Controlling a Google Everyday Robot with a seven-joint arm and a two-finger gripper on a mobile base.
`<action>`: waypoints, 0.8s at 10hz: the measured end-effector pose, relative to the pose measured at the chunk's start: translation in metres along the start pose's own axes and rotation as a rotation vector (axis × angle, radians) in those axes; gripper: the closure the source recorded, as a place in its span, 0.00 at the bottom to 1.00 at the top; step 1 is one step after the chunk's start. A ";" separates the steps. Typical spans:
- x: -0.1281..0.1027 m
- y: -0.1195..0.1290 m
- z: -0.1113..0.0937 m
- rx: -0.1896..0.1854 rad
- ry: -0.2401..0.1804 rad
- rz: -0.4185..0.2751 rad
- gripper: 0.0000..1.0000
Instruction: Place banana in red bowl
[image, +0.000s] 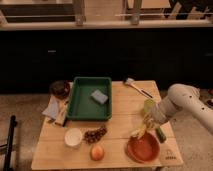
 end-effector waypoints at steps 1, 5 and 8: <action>0.001 0.005 0.001 -0.008 0.001 -0.002 0.95; 0.004 0.017 0.004 -0.030 0.002 -0.016 0.95; 0.008 0.023 0.007 -0.052 0.001 -0.031 0.95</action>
